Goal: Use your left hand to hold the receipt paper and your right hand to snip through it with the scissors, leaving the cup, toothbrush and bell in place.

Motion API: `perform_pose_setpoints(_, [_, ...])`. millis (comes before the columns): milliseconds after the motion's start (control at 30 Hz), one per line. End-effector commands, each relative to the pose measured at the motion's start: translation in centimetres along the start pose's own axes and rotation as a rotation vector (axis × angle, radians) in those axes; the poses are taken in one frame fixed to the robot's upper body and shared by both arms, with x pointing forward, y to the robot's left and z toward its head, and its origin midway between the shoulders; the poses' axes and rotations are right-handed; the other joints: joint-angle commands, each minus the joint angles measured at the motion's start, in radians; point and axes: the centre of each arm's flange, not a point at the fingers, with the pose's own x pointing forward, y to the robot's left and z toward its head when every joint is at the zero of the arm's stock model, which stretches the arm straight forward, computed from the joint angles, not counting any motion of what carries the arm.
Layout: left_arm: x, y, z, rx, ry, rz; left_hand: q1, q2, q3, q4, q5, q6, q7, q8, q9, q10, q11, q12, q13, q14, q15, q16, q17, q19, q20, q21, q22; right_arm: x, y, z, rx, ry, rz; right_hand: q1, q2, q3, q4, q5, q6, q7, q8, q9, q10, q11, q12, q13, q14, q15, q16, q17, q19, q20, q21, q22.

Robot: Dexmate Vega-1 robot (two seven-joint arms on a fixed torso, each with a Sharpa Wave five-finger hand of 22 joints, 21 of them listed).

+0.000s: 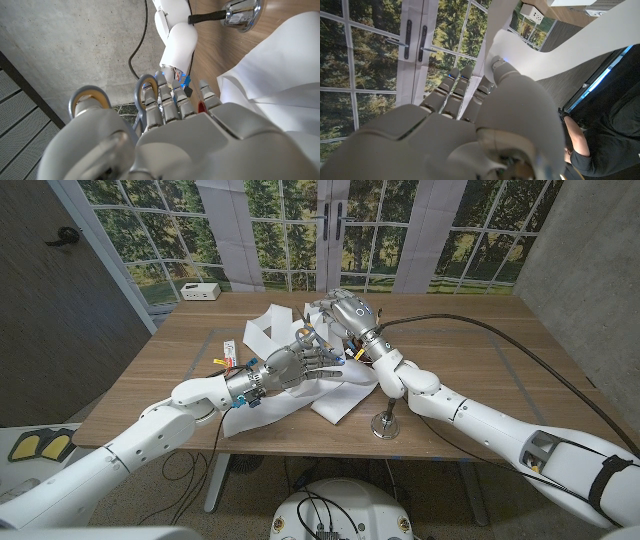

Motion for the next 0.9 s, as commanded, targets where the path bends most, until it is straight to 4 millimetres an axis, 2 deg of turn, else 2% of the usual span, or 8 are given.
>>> perform_pose_setpoints(33, [-0.3, -0.3, -0.7, -0.043, -0.003, -0.013, 0.002, -0.002, -0.007, -0.001, -0.001, 0.002, 0.008, -0.003, 0.003, 0.012, -0.005, -0.004, 0.003, 0.010, 0.004, -0.001, 0.004, 0.005, 0.002, -0.007, 0.003, 0.1, 0.3, -0.6, -0.016, 0.023, 0.012, 0.011, 0.002, -0.003, -0.004, 0.007, 0.001, 0.001, -0.002, 0.004, 0.002, -0.001, 0.001, 0.002, 0.010, -0.193, 0.005, 0.005, 0.000, 0.004, 0.002, 0.003])
perform_pose_setpoints(400, [-0.8, 0.4, -0.7, -0.026, -0.010, 0.037, 0.005, 0.001, -0.008, -0.001, 0.000, 0.001, 0.005, -0.004, 0.003, 0.011, -0.005, -0.006, 0.004, 0.012, 0.004, -0.001, 0.004, 0.006, 0.002, -0.008, 0.003, 0.3, -1.3, -0.2, -0.007, 0.023, -0.040, 0.011, 0.003, -0.005, -0.004, 0.008, -0.002, 0.002, -0.006, 0.004, 0.002, -0.001, 0.000, 0.003, 0.009, -0.193, 0.003, 0.005, -0.001, 0.008, 0.001, 0.003])
perform_pose_setpoints(600, [-0.9, 0.5, -0.7, -0.031, -0.028, 0.061, 0.007, 0.003, -0.009, -0.001, 0.001, 0.002, 0.004, -0.004, 0.003, 0.011, -0.008, -0.007, 0.005, 0.012, 0.003, -0.002, 0.004, 0.007, 0.002, -0.009, 0.003, -0.3, -1.5, 0.2, -0.005, 0.014, -0.057, 0.012, 0.003, -0.006, -0.004, 0.009, -0.001, 0.006, -0.006, 0.004, 0.003, -0.001, 0.001, 0.004, 0.010, -0.193, 0.003, 0.006, 0.001, 0.013, 0.002, 0.003])
perform_pose_setpoints(900, [-1.2, 0.6, -0.7, -0.034, -0.039, 0.077, 0.008, 0.004, -0.010, -0.002, 0.001, 0.002, 0.004, -0.004, 0.003, 0.015, -0.007, -0.007, 0.006, 0.012, 0.004, -0.003, 0.004, 0.007, 0.002, -0.010, 0.003, -0.7, -1.6, -0.2, -0.007, 0.038, -0.053, 0.015, 0.003, -0.007, -0.005, 0.011, -0.009, 0.012, -0.011, 0.004, 0.008, 0.000, 0.002, 0.004, 0.016, -0.193, 0.004, 0.006, 0.002, 0.014, 0.001, 0.003])
